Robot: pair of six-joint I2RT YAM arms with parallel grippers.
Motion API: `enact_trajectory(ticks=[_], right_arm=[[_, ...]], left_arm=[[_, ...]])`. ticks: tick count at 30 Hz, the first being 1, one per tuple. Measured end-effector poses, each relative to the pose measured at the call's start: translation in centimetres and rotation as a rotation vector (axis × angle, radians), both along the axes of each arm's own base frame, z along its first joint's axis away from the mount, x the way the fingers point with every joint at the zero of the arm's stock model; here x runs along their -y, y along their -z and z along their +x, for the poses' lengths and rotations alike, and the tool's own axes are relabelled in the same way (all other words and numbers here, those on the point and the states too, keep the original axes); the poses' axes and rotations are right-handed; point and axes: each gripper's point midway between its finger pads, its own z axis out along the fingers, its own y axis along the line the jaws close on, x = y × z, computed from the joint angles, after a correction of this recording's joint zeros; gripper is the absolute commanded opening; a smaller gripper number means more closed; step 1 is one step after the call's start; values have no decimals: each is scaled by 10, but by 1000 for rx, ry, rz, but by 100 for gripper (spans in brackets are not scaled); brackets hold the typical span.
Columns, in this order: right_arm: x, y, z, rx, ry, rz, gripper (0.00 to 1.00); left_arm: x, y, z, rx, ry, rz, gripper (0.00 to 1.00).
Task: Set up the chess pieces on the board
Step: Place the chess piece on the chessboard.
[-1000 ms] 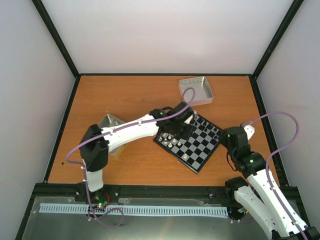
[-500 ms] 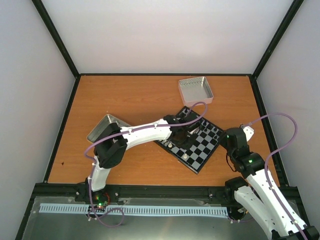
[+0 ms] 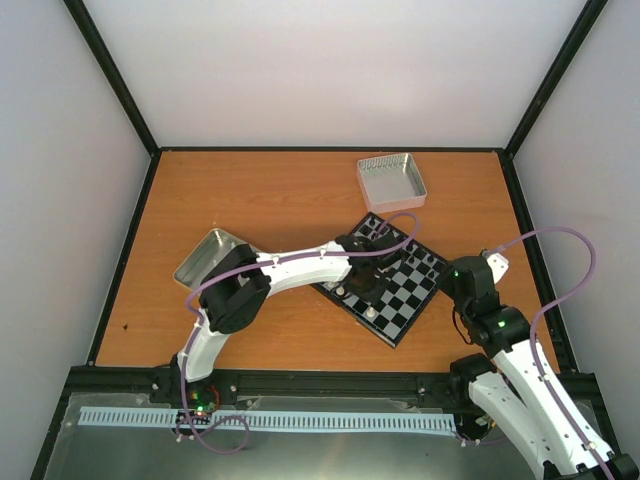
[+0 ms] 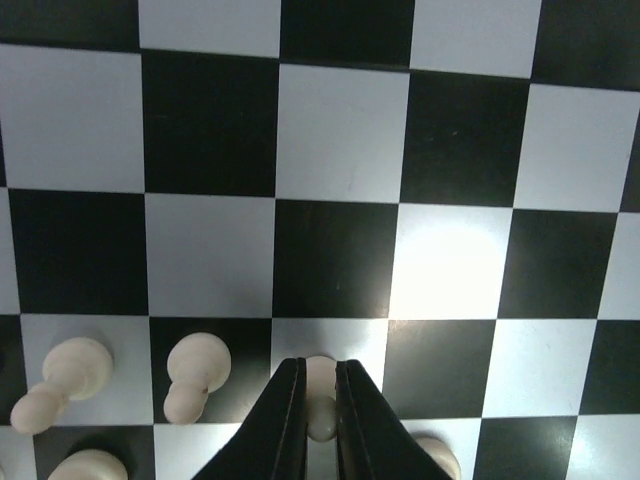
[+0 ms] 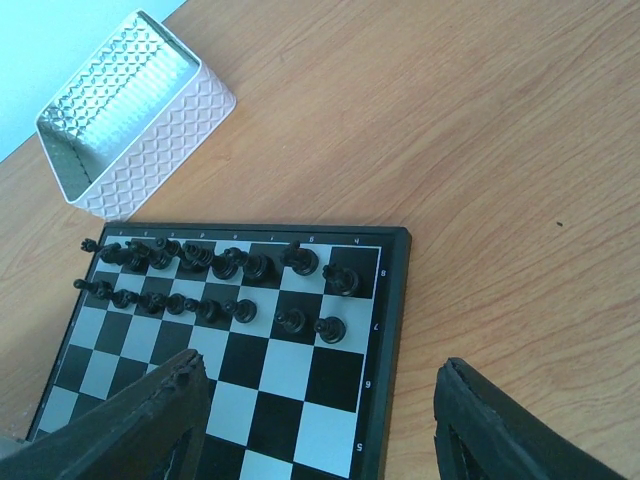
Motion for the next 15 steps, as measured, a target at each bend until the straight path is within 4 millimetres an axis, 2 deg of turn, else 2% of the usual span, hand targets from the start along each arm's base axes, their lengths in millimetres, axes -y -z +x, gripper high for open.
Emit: enact_trajectory(ticks=[5,10,15], right_arm=[[0,0,-1,1,0,0,62],[0,-2,-1,8,0,3,62],[1,-1,-2,4,1,3,62]], left_arm=[[2,-1,1,6,4,-7,10],[2,-1,2,10,12,-3,27],[2,-1,1,8,17,-6,30]])
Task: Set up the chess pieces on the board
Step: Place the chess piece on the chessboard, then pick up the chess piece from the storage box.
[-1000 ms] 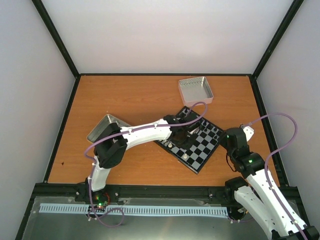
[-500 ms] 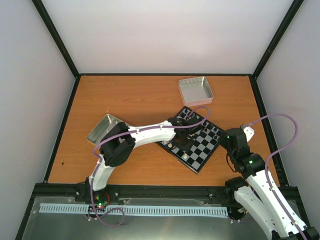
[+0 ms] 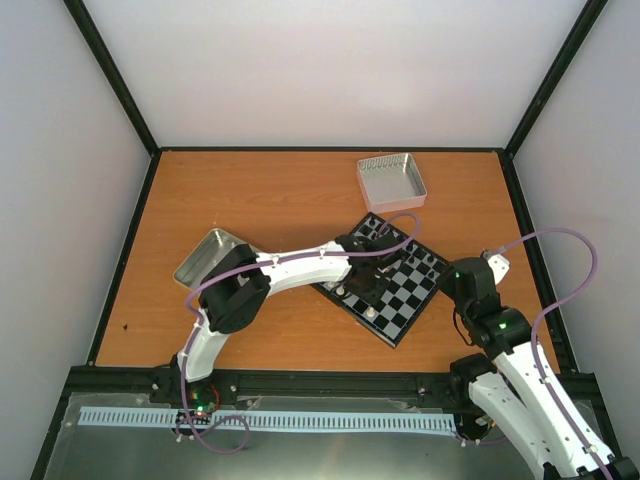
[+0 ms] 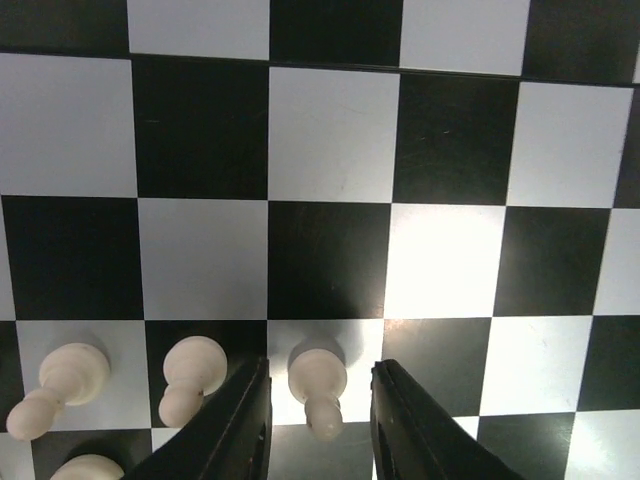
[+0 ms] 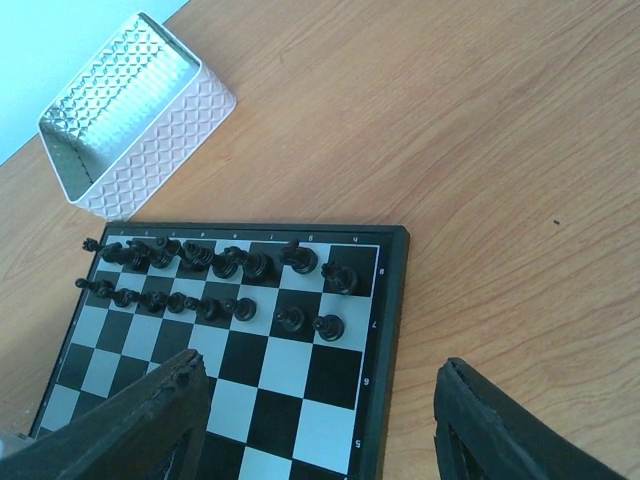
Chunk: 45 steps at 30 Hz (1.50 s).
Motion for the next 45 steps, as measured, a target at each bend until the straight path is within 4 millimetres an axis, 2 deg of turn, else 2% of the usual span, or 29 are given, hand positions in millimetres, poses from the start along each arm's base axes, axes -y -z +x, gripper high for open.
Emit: enact_trajectory(ticks=[4,8,14,17,21,26,37,41,45], right_arm=[[0,0,-1,0,-3,4,62],[-2,0,-1,2,-7,10,62],[-2,0,-1,1,-11,13,62],[-3,0,-1,1,-14,16,62],[-4,0,-1,-1,-19,19,62],[-4,1,-1,-6,-20,18,62],[-7,4,0,-29,-47,0,62],[-14,-1,4,-31,-111,-28,62],[-22,-4,9,-32,-193,-72,65]], left_arm=[[3,-6,-2,-7,6,-22,29],[5,-23,-3,3,11,-59,29],[4,-70,9,47,-10,-165,29],[-10,-96,26,80,-54,-228,30],[-56,-121,62,132,-181,-284,30],[-129,-128,93,157,-395,-337,30],[-268,-140,103,273,-781,-388,35],[-304,-127,103,276,-875,-356,36],[-326,-112,99,262,-937,-314,38]])
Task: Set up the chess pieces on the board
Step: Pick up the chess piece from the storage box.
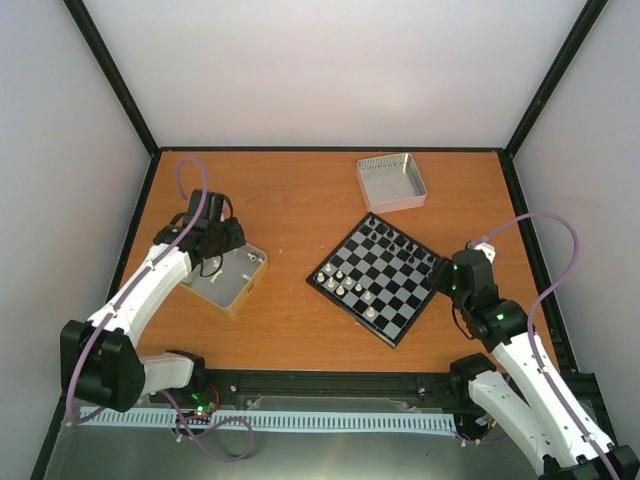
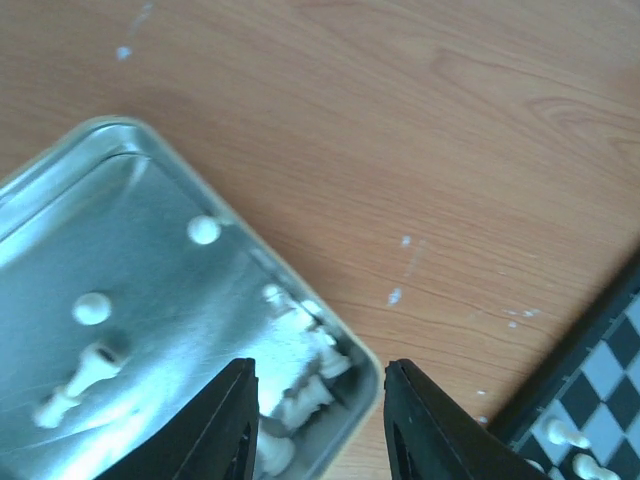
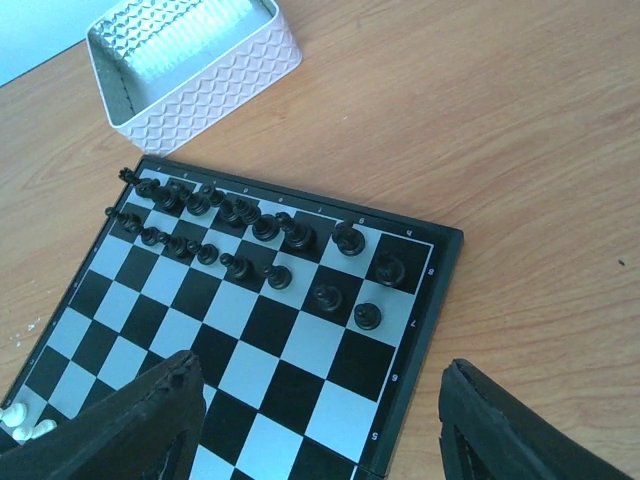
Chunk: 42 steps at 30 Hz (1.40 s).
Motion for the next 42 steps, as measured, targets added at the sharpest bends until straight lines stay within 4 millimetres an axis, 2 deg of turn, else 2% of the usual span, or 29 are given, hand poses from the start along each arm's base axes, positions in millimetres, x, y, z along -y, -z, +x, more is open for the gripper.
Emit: enact_trajectory(ticks=[5,9,12,19,30,35,42], right_arm=[[-5,-2,4,4,-59,-36,65],[-9,1,6,-7,-83,-37,65],[-11,2,7,-11,-88,-34,65],[-11,4,8,-19,-87,-32,65],[-10,8,8,-31,-66,-23,65],[-10,8,8,-33,-60,-18,65],[-9,9,8,-37,-53,-15,65]], left_arm=[[-31,19,-10,-40,-92,54,40],[-58,51,-26,-118,-165,70,38],[-70,72,-34,-178,-195,73,38],[-75,98,-25,-252,-209,95,37],[-79,114,-5,-274,-223,122,27],[-83,118,-4,-277,-234,146,15],[-86,124,-4,-292,-239,162,15]])
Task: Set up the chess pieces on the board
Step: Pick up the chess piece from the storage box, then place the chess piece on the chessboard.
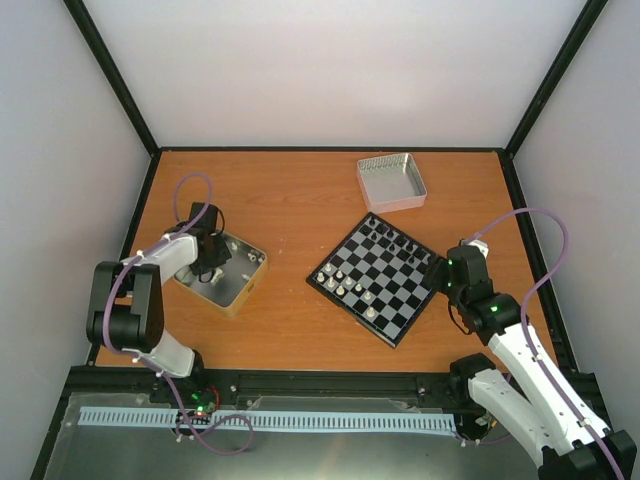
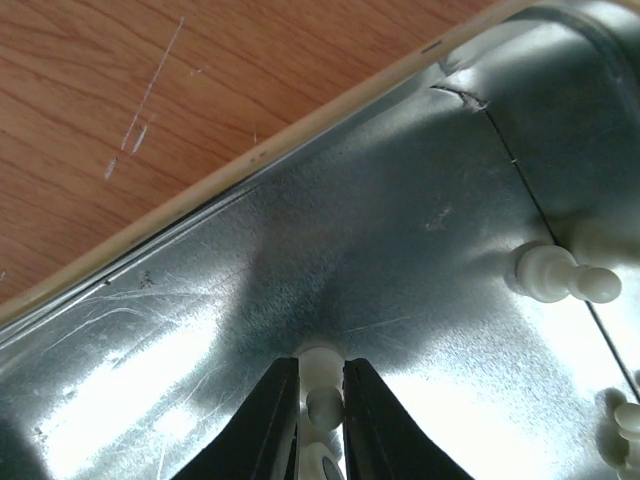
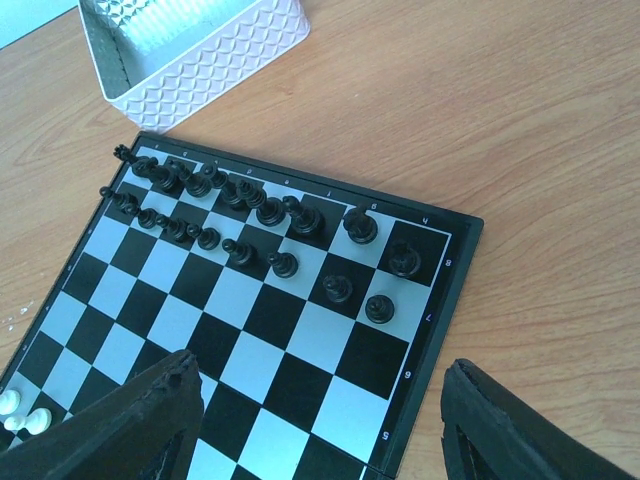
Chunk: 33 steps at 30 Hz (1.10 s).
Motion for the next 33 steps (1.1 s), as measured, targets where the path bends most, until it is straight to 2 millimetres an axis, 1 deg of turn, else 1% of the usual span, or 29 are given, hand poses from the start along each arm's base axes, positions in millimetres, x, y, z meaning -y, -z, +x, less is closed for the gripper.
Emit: enact_trajectory(ticks=[3,6,7,9,12,14,16,18,19,20,21,22,23,25,26,28,29,32,33], right_arm=[[0,0,0,0,3,2,65],[0,0,0,0,4,1,65],[1,0,0,1,5,0,65],[1,0,0,1,5,0,65],[1,0,0,1,6,1,65],[1,0,0,0,8,3,65],[1,0,0,0,8,3,65],[1,1,0,-4,10,4,65],[1,1,0,-6,10,4,65],[1,2,0,-8,11,4,65],[0,2,0,-9,12,5,65],[1,2,1,-10,14,7,65],[1,3,1,-10,16,8,65],[1,3,1,-10,23,14,65],[1,3,1,-11,26,17,65],[2,2,1,-9,35,20,65],[2,2,1,-9,40,22,65],[4,2,1,-6,57,27,65],[4,2,1,-4,61,28,65]], left_arm=[[0,2,0,-7,-1,3,13],[0,3,0,-9,-1,3,4],[-1,3,0,-8,-1,4,2],[0,3,1,-6,5,4,1],[3,-1,3,6,28,-10,1],[9,-10,8,32,53,-35,2],[19,-26,15,79,92,-66,3],[32,-47,23,133,138,-86,3],[41,-59,27,163,166,-95,3],[56,-74,31,205,213,-112,3],[69,-86,33,233,252,-128,4],[86,-99,33,268,304,-150,5],[106,-112,32,304,366,-173,5],[142,-129,25,357,479,-206,5],[161,-135,19,377,541,-222,5],[197,-139,7,395,653,-253,5],[211,-138,2,395,693,-265,5],[262,-127,-18,362,830,-293,5],[275,-122,-23,348,865,-294,6]])
